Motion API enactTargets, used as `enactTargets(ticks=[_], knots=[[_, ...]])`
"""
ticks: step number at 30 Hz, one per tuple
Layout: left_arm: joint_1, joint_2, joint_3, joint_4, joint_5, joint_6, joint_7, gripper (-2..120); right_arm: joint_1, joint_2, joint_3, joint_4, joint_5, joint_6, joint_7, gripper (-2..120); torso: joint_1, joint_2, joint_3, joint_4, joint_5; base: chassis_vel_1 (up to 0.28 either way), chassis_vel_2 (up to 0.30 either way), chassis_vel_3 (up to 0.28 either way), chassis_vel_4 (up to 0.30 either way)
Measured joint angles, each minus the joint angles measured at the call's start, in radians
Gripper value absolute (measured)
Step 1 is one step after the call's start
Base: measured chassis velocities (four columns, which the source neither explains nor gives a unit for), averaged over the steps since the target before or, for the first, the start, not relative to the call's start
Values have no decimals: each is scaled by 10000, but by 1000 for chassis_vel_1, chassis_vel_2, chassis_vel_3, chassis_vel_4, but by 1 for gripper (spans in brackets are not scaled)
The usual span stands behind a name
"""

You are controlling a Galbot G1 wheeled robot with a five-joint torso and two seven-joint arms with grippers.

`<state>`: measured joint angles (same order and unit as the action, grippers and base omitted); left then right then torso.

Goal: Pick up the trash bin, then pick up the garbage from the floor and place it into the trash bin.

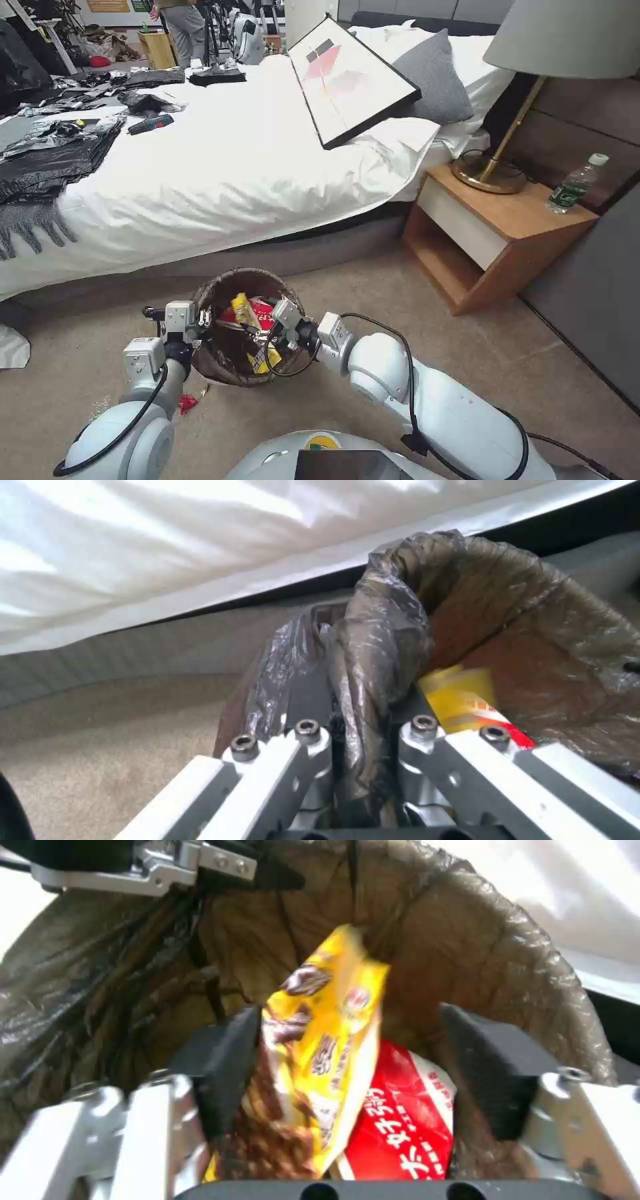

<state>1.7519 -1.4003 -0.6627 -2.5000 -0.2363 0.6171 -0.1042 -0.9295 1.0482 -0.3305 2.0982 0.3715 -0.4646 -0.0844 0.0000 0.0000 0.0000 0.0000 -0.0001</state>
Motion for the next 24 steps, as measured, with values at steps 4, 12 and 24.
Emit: enactTargets(ticks=[4, 12, 24], knots=[[-16, 10, 1, 0, -6, 3, 1, 7, 41, 61, 0, -1, 0, -9, 78, 85, 0, 0, 0, 0, 0, 0, 0, 0, 0], [-55, 41, 1, 0, -25, 4, 6, 7, 198, 299, 0, -126, 28, -13, 319, 100, 0, 0, 0, 1, 1, 0, 0, 0, 0], [-62, -32, 8, 0, 60, -10, 3, 7, 83, 350, 1482, 660, 927, -65, 1001, 100, 0, 0, 0, 0, 1, 0, 0, 0, 0]])
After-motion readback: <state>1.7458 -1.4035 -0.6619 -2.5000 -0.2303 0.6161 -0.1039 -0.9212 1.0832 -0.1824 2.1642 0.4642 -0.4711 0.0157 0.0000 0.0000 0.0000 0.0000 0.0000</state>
